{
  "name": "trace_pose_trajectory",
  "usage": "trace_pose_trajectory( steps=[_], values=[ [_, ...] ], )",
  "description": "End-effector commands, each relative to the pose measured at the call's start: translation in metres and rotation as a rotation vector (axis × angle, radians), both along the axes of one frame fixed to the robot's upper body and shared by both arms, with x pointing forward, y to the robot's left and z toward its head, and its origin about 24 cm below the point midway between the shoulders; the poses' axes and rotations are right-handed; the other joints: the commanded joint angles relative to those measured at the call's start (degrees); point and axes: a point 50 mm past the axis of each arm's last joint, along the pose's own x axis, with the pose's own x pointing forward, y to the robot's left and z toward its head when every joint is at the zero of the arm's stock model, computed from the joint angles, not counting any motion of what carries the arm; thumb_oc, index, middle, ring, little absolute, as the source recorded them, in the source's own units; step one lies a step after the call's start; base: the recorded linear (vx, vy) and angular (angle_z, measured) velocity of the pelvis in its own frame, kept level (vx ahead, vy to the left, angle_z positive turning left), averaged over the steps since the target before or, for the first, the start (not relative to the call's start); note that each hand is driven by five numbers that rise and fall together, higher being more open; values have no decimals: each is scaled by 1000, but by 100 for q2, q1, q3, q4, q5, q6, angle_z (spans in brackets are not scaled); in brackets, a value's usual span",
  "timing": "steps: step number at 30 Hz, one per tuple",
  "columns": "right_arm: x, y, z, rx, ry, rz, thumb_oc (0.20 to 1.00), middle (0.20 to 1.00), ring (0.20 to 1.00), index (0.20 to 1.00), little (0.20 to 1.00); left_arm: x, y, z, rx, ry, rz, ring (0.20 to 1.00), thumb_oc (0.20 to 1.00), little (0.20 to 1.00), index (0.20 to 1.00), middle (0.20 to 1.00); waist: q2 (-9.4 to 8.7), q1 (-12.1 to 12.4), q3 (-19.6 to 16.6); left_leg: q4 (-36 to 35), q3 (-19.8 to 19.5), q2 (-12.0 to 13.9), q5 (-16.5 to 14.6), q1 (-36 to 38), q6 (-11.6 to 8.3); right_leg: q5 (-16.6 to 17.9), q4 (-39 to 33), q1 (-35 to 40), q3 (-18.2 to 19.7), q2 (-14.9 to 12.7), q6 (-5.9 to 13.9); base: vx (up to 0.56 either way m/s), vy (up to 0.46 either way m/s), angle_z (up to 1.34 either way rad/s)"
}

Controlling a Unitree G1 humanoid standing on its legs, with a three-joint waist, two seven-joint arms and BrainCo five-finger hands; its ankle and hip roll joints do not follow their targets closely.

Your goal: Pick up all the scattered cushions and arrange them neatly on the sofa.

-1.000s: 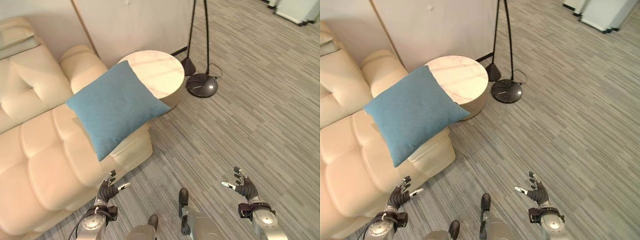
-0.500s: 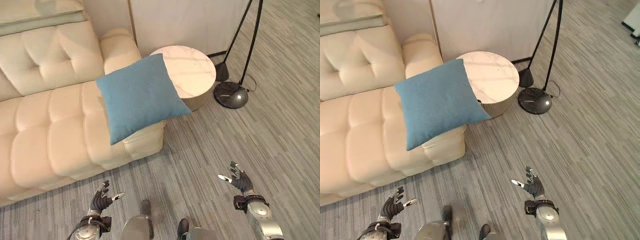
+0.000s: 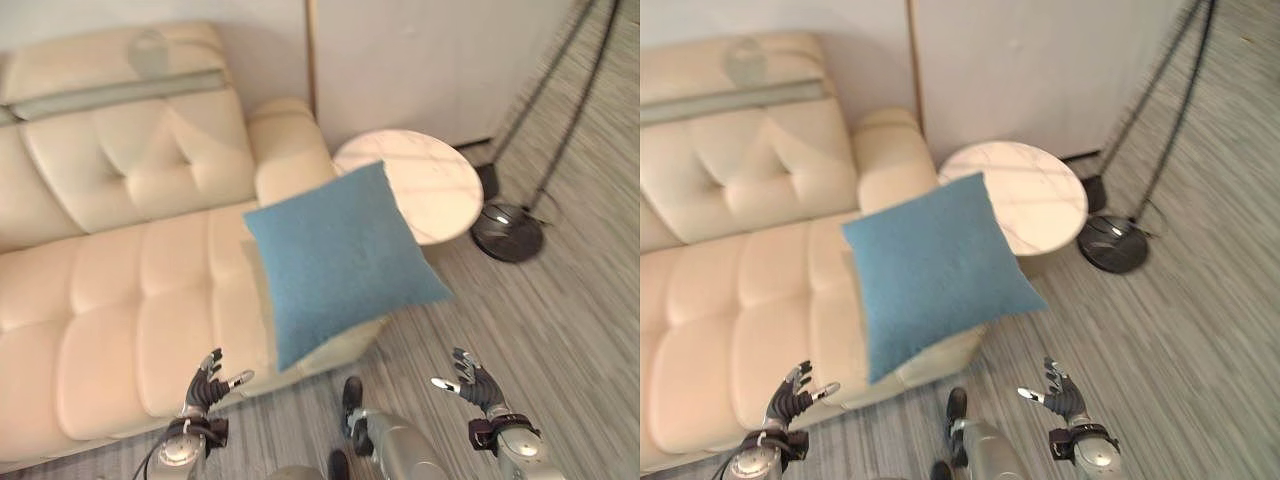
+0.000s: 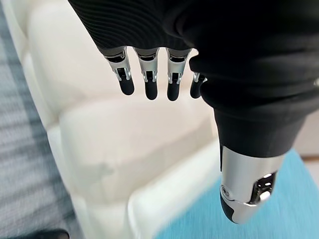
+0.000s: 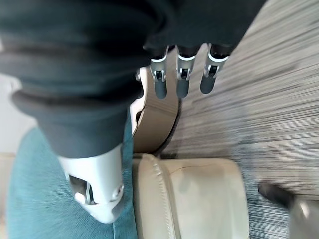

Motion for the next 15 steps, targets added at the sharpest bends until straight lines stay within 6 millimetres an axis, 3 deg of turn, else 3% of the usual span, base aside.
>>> trace_pose_trajectory(
  steps=[1,3,6,15],
  values=[
    [27,5,27,16,-175,13,1000,1000,1000,1000,1000,21,22,26,60,-132,7,1000,1000,1000,1000,1000,-280,-96,209,127,75,1647,124,-551,-447,-806,-292,898,-121,-547,1707,113,-101,43],
    [26,-4,28,-12,-168,-6,1000,1000,1000,1000,1000,23,21,27,53,-135,11,1000,1000,1000,1000,1000,-296,-112,189,-200,267,1904,225,-696,-446,-886,-405,1076,-240,-589,1684,124,-57,-5],
    [25,-11,31,-41,-176,-22,1000,1000,1000,1000,1000,23,23,28,63,-138,-3,1000,1000,1000,1000,1000,-277,-141,145,-644,238,1974,396,-638,-545,-914,-500,1142,-269,-527,1696,79,-10,-38],
    [22,-23,39,-105,-194,-39,1000,1000,1000,1000,1000,19,23,29,71,-129,-29,1000,1000,1000,1000,1000,-197,-244,-43,-1439,316,1926,511,-82,-574,-843,-719,1297,-158,-407,1710,67,32,-25]
  ],
)
